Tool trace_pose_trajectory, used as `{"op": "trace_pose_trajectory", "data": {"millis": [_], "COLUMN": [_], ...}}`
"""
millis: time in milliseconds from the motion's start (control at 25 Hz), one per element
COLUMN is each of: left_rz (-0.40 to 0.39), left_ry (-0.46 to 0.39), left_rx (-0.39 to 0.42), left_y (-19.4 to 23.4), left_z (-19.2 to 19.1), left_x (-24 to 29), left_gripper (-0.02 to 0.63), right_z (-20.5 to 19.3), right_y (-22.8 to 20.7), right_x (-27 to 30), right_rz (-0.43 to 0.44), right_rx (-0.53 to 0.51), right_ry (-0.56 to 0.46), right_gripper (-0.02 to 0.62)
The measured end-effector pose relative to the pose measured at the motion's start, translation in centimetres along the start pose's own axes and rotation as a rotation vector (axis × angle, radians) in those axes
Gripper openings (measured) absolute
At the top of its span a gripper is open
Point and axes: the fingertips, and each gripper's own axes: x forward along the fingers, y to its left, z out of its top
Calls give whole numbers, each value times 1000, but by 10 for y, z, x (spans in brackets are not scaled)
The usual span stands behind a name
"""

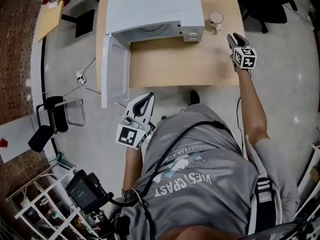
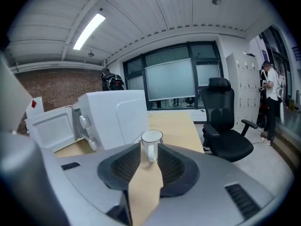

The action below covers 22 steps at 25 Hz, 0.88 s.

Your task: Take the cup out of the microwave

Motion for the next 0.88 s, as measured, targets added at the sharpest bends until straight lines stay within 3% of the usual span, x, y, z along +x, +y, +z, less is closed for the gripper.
{"op": "trace_pose_trajectory", "data": {"millis": [240,360,720,880], "left_rz": [-58,-88,-99,-80], "left_ry": [-80,-88,-130,-103], "left_rx": [10,26,22,18], "left_y": [-9,-6,27,39], "left_z": [9,7,-10,-29], "left_x": [-12,-30,-132,-179], "left_gripper": [43,43,43,43], "right_z": [48,74,139,163], "right_y": [55,89,221,283], "right_x": [-48,-78,-167,-205], "right_rz": [89,106,156,199], "right_rx": [-1,-16,-27,-36], "right_ry": [-97,-156,-303,-368], "right_gripper": [110,12,12,12]}}
